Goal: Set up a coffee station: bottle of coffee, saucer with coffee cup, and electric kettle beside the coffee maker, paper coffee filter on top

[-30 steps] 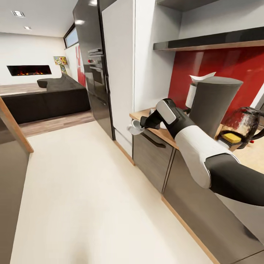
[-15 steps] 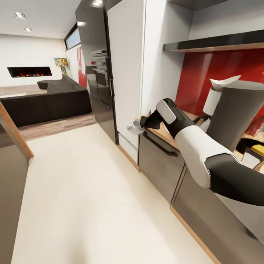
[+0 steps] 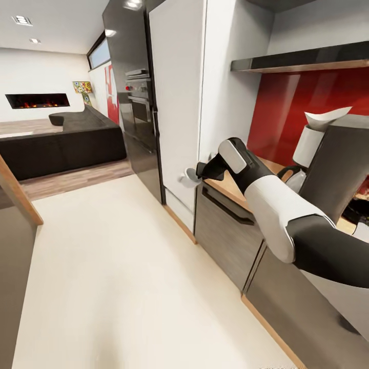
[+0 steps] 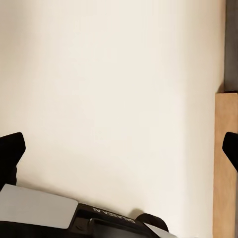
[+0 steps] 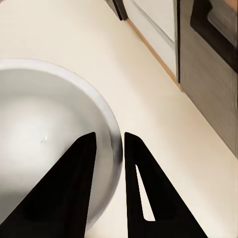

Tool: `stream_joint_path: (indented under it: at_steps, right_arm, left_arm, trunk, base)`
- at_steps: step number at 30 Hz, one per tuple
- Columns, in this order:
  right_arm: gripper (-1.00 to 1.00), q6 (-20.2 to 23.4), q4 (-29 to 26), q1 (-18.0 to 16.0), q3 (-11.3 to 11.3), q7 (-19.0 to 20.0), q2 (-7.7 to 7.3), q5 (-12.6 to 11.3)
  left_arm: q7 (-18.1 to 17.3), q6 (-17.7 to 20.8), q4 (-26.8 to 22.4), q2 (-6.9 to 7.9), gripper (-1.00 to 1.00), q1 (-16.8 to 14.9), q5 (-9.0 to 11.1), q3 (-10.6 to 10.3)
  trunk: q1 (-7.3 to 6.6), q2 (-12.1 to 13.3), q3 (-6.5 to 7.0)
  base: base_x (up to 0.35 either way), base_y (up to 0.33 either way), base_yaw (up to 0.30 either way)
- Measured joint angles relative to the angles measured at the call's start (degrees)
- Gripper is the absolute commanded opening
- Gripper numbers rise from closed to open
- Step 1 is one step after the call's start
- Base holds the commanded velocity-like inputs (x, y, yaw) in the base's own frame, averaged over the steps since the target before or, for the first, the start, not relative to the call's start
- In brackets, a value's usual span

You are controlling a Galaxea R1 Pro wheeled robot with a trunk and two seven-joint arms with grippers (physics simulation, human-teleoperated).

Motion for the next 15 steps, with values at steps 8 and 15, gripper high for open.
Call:
stream_joint_path:
  at_steps: [8,15]
  right_arm:
    - [-1.00,-0.1,-0.1,-0.1,0.2,-0.2,0.02,0.1]
    - [-1.00,-0.1,-0.4,-0.4,0.5,-2.0,0.08,0.6]
  left_arm:
    - [0.0,0.0,0.0,0.00,1.00,0.0,0.0,0.0]
    - [-0.1,0.0,0.0,0.00,1.00,0.0,0.0,0.0]
  trunk:
    - [0.00,0.0,0.00]
    - [0.00,0.0,0.00]
  base:
    - [0.001,0.000,-0.241]
    - [0.000,0.000,-0.075]
